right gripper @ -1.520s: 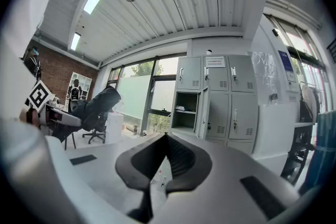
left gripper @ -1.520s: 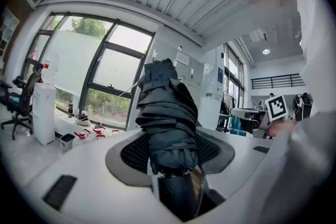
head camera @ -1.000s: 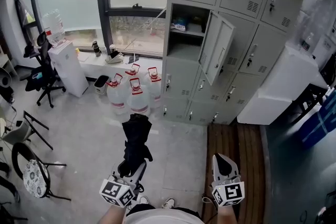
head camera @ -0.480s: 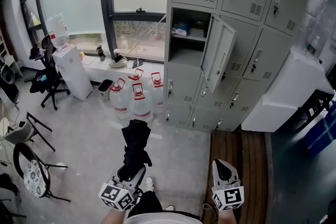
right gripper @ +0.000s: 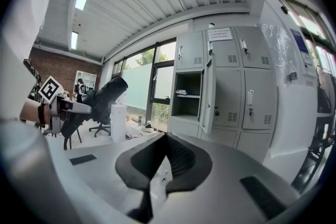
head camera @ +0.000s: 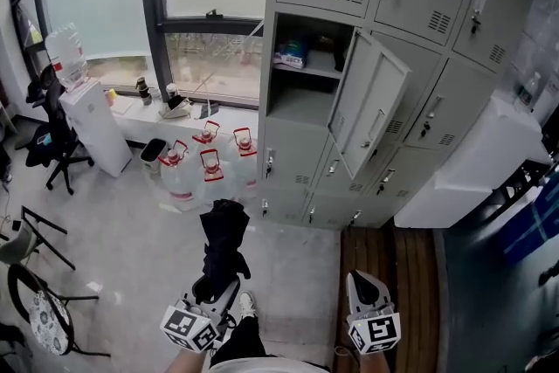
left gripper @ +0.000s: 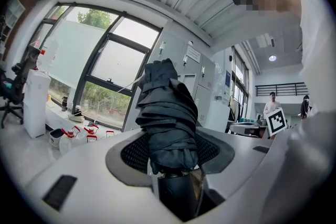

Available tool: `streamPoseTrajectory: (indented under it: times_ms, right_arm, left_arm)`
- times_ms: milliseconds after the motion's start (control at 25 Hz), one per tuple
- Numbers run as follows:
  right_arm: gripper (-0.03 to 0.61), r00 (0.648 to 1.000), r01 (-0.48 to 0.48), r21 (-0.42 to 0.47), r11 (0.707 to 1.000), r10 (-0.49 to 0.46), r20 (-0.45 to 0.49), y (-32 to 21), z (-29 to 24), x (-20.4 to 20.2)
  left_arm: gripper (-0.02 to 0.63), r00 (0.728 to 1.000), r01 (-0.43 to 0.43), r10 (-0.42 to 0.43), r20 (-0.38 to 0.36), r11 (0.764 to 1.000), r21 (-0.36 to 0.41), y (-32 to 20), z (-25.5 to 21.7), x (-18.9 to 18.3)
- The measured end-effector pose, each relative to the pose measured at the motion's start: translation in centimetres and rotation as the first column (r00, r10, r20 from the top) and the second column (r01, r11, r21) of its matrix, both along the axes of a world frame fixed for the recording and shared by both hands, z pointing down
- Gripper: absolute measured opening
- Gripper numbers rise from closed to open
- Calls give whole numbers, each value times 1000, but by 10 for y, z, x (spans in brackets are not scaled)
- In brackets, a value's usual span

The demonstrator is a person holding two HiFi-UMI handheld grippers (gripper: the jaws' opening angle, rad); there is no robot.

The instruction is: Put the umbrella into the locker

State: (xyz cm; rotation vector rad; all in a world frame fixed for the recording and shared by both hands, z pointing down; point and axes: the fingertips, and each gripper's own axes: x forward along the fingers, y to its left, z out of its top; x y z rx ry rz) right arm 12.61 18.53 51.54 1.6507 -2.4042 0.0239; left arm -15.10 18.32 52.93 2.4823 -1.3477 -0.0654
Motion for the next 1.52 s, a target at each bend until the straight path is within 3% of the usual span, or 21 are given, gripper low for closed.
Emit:
streamPoseTrajectory:
  times_ms: [240,480,640,800,960,1320,1520]
  right_arm:
    - [18,1000,14,13,1000,-14,-11,-108,-23,-37]
    - [18,1000,-11,-9,1000,11,-1,-177,-36,-69]
    - [18,994,-60,-22,998,61,95,-202,-47,-63]
    - [18,991,-100,-27,995,102,82,-221,-49,-50]
    - [18,991,-106,-26,994,107,81,-244,-47,-39]
    - [18,984,17,17,1000,-20,175,-320,-58,-16]
    - [18,974,109,38,993,-114,197,-350,-62,-24]
  left_arm:
    - [227,998,-64,64,-15,998,-11,-98,-1,-7]
    - [227,989,-144,142,-29,989,-39,-176,3,-17]
    - [227,980,-196,194,-41,979,-56,-218,8,-10]
    - [227,969,-237,229,-90,968,-81,-248,11,5]
    - [227,961,-269,261,-90,959,-88,-269,10,26]
    - [227,974,-219,214,-80,973,-68,-306,-13,67]
    - [227,986,-163,161,-44,986,-47,-320,-27,74]
